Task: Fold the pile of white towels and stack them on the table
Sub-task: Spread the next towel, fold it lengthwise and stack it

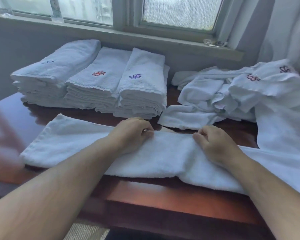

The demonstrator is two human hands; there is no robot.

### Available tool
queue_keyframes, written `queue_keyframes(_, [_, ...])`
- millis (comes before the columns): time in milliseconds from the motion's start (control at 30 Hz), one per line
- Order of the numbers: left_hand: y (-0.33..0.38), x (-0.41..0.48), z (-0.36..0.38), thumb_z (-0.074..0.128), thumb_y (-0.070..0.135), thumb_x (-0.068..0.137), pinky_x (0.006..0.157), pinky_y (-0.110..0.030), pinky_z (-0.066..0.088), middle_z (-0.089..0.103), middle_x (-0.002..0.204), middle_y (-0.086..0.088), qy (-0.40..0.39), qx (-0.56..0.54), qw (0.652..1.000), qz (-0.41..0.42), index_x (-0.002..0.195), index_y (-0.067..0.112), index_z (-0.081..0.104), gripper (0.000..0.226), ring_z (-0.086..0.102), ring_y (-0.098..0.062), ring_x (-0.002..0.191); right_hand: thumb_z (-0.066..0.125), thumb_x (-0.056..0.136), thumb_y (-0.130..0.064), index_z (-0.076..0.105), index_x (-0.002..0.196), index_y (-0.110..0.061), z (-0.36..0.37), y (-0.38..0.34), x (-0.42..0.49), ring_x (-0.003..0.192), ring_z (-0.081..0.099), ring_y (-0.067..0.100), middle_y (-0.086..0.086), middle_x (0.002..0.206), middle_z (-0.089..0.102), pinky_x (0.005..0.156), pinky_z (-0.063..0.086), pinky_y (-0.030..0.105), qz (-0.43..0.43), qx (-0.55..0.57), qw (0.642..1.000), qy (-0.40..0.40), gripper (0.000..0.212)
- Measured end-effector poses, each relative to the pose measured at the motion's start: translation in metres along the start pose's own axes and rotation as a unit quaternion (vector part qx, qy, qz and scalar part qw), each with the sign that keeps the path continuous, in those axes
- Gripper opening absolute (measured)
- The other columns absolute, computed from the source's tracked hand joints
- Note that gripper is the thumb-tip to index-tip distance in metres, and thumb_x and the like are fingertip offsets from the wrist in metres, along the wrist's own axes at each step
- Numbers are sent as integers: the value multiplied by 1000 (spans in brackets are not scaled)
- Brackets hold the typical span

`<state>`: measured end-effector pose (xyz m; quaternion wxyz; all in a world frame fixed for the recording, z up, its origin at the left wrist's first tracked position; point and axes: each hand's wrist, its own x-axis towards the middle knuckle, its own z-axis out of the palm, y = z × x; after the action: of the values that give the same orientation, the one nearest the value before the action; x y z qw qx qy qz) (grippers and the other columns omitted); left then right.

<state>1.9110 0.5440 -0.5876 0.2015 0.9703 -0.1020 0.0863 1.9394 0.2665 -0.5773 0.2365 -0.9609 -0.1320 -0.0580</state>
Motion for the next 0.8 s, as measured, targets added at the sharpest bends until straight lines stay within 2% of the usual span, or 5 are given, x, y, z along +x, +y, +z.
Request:
queue_keyframes(267, [-6,16,2,49,34,104,83,-32,38,60,118,6,0,19,1000,10,104,27,63,16,52,-21,110,65,93,-45,56,80,-29,6,7,3,87,56,13,-12,87,59,75,41,33,-20,-3,1000,-9,22])
queue_keyframes(400, [5,13,-2,49,31,103,97,-39,39,60,121,7,30,45,999,2,117,30,61,19,46,-20,119,71,89,-36,59,83,-23,8,-7,-11,85,50,18,-6,85,57,79,41,37,-95,-81,983,135,19])
queue_keyframes(467, [19,5,1,45,33,103,101,-42,37,57,127,7,59,25,998,-12,127,34,56,27,41,-19,122,67,90,-33,60,82,-24,10,-14,-21,83,53,18,-8,84,59,77,44,37,-98,-32,988,119,14])
queue_keyframes(633, [33,-20,19,26,62,99,123,-43,11,29,162,8,-80,50,995,-20,153,40,31,58,19,-19,149,50,97,-42,62,121,-30,29,-11,-45,119,43,20,-8,126,54,96,32,36,-50,-79,995,33,29])
queue_keyframes(800, [23,-22,11,33,66,95,120,-38,18,36,156,13,-65,78,995,17,152,39,34,64,29,-16,141,41,101,-46,54,138,-37,21,-1,-47,135,31,13,-13,149,42,106,22,33,-67,-79,994,-32,40])
